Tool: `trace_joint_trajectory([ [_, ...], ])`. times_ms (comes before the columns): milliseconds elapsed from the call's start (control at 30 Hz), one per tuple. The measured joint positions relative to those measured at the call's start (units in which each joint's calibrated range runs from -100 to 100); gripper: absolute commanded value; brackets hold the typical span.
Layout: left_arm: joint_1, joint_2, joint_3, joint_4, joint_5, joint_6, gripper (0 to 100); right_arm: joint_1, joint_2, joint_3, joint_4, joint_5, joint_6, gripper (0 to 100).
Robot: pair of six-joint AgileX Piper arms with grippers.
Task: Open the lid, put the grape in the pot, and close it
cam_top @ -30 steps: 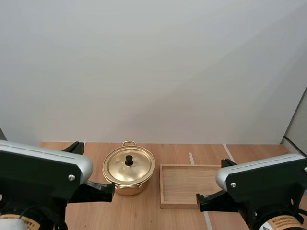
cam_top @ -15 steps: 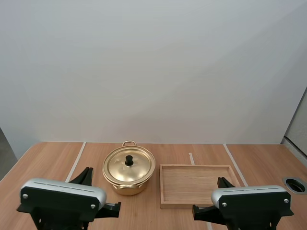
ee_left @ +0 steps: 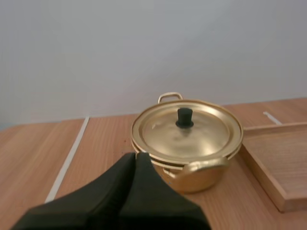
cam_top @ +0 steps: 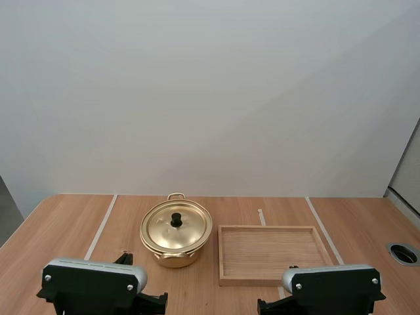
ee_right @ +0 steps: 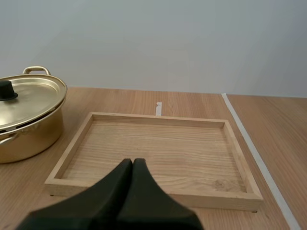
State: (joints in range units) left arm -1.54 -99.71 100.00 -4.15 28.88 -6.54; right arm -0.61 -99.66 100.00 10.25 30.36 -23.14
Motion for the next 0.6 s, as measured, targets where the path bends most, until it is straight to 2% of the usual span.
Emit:
trace_joint_trajectory([
  [600, 0.34, 0.0, -0.1, 0.0, 1.0, -0.7, 1, -0.4, 0.0, 0.0, 0.0, 0.5, 0.0, 0],
])
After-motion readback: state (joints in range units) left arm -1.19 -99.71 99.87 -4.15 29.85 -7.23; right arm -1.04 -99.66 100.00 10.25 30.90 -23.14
